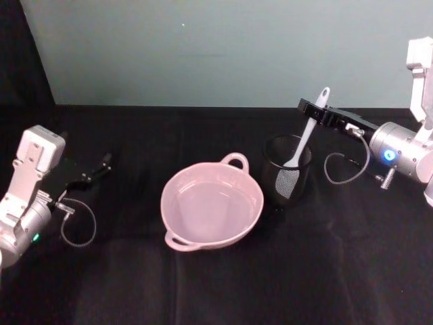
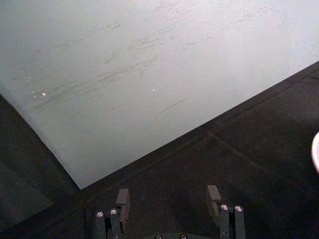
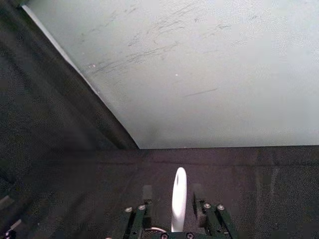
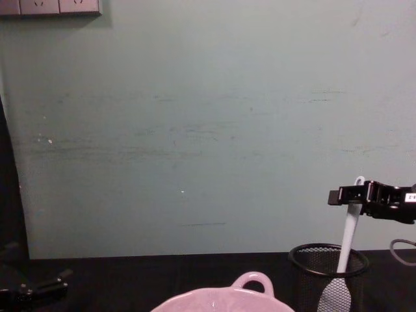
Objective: Use the one hand to pick up the spoon and stir the clear water in the bowl.
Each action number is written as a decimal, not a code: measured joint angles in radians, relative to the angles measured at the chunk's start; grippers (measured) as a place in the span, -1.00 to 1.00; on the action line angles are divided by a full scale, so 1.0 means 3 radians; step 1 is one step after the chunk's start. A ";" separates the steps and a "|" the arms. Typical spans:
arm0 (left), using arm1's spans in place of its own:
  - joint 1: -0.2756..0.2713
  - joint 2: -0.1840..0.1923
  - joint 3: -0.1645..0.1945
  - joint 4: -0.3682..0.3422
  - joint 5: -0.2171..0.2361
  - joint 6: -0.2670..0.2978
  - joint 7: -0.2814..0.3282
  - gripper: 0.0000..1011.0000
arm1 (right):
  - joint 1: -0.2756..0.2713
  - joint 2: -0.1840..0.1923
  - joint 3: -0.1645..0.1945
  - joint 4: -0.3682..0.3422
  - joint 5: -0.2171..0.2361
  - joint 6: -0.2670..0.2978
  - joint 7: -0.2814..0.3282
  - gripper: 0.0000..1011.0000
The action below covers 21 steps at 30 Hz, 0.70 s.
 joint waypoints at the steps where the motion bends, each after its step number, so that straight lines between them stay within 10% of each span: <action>1: 0.0000 0.0000 0.0000 0.0000 0.0000 0.0000 0.0000 1.00 | 0.0000 0.0000 0.0000 0.0000 0.0000 0.0001 0.0000 0.00; 12: 0.0000 0.0000 0.0000 0.0000 0.0000 0.0000 0.0000 1.00 | -0.0003 0.0001 0.0000 -0.0004 -0.0002 0.0001 0.0000 -0.73; 21: 0.0000 0.0000 0.0000 0.0000 0.0000 0.0000 0.0000 1.00 | -0.0003 0.0001 0.0000 -0.0005 -0.0001 0.0001 0.0000 -0.77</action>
